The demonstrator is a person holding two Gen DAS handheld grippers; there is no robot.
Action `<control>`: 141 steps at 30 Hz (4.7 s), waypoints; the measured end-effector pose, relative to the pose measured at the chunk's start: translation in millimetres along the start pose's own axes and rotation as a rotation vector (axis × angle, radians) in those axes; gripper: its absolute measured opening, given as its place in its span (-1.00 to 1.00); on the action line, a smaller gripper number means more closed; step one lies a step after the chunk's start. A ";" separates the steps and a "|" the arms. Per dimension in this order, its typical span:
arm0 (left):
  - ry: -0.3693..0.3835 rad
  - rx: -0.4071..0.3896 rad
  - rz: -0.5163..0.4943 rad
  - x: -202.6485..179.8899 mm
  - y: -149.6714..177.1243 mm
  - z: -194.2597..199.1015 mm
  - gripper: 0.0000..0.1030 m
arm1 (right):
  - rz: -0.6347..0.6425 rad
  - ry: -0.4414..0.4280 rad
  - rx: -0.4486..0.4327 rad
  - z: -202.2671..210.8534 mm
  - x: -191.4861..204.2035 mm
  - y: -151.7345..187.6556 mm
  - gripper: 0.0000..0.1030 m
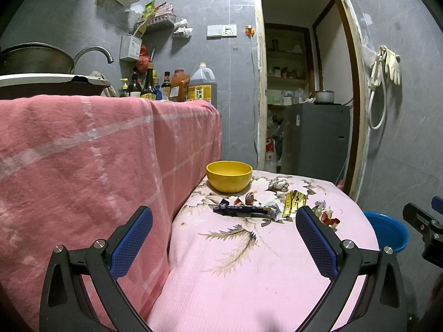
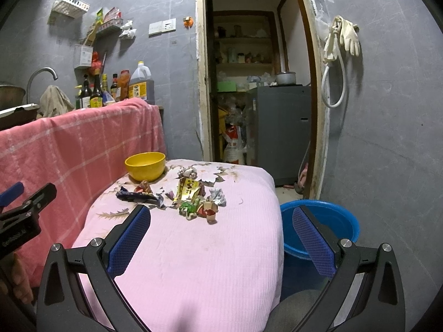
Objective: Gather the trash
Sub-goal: 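Grasp the green wrapper with the left gripper while the right grasps the brown paper scrap, then carry both held wrappers over the blue basin and open both grippers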
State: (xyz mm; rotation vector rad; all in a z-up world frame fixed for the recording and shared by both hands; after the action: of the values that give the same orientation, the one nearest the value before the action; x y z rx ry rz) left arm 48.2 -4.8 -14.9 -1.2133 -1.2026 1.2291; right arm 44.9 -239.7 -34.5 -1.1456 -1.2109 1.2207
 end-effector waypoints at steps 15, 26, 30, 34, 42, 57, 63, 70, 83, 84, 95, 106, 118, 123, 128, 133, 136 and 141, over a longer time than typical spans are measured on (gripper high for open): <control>0.080 0.016 -0.009 -14.2 -9.3 -85.2 0.97 | 0.066 -0.037 -0.063 -73.3 -14.2 -10.3 1.00; 0.188 0.132 0.038 -41.6 13.2 -136.3 0.96 | 0.051 -0.063 0.014 -120.5 -27.9 11.2 0.98; 0.261 0.193 0.044 -55.1 25.1 -150.8 0.79 | 0.024 -0.096 0.072 -132.9 -32.9 21.7 0.64; 0.320 0.247 0.037 -70.1 38.6 -162.6 0.42 | -0.004 -0.139 0.136 -144.3 -32.7 35.0 0.45; 0.415 0.372 0.073 -89.6 63.3 -181.8 -0.16 | -0.019 -0.231 0.253 -159.0 -16.0 63.2 -0.04; 0.547 0.527 0.133 -108.2 88.6 -202.1 -0.31 | -0.041 -0.312 0.384 -179.3 -6.5 89.5 -0.63; 0.563 0.554 0.176 -108.0 89.1 -202.9 -0.91 | -0.045 -0.305 0.389 -179.0 -7.4 92.4 -0.78; 0.561 0.549 0.167 -109.3 86.2 -198.2 -0.99 | -0.067 -0.283 0.355 -172.4 -17.3 87.3 -0.79; 0.530 0.458 0.153 -114.3 67.5 -185.4 -1.00 | -0.083 -0.238 0.248 -159.6 -31.7 69.1 -0.79; 0.528 0.450 0.152 -116.0 65.2 -184.8 -1.00 | -0.085 -0.234 0.236 -159.0 -33.6 66.1 -0.79; 0.638 0.282 0.160 -173.8 14.7 -188.9 -1.00 | -0.060 -0.091 0.061 -148.4 -82.5 17.4 -0.79; 0.814 0.337 0.162 -290.9 13.3 -210.3 -1.00 | -0.052 0.193 0.062 -147.3 -182.5 12.2 -0.79; 0.783 0.646 0.079 -351.0 82.5 -239.7 -1.00 | -0.175 0.311 0.264 -162.1 -234.1 70.4 -0.73; 0.773 0.672 0.083 -345.8 91.5 -243.2 -0.84 | -0.200 0.315 0.294 -163.6 -235.1 76.6 -0.72; 0.765 0.616 0.120 -328.5 72.0 -236.2 -0.66 | -0.204 0.310 0.283 -166.1 -235.2 72.9 -0.49; 0.701 0.507 0.159 -291.4 50.1 -228.3 -0.21 | -0.181 0.284 0.211 -158.3 -219.2 50.2 -0.48; 0.644 0.441 0.169 -263.4 37.5 -226.1 0.03 | -0.150 0.256 0.140 -153.7 -201.5 31.0 -0.40; 0.522 0.291 0.157 -204.4 13.5 -217.6 0.45 | -0.124 0.209 0.007 -142.6 -169.9 1.0 0.41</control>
State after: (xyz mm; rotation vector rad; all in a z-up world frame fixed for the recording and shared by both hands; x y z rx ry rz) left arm 267.3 -207.8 -26.4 -1.3147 -0.5358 1.0621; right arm 191.0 -406.1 -46.6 -1.1448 -1.1008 0.9855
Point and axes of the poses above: each gripper's, at about its wrist camera, not at the fingertips, and z roughly against the way its jaws point, x to its left, y to its underside, the point moved 4 cm from there along -z, roughly the way its jaws point, and after that the axes turned 14 degrees about -x, right-handed, at the moved point
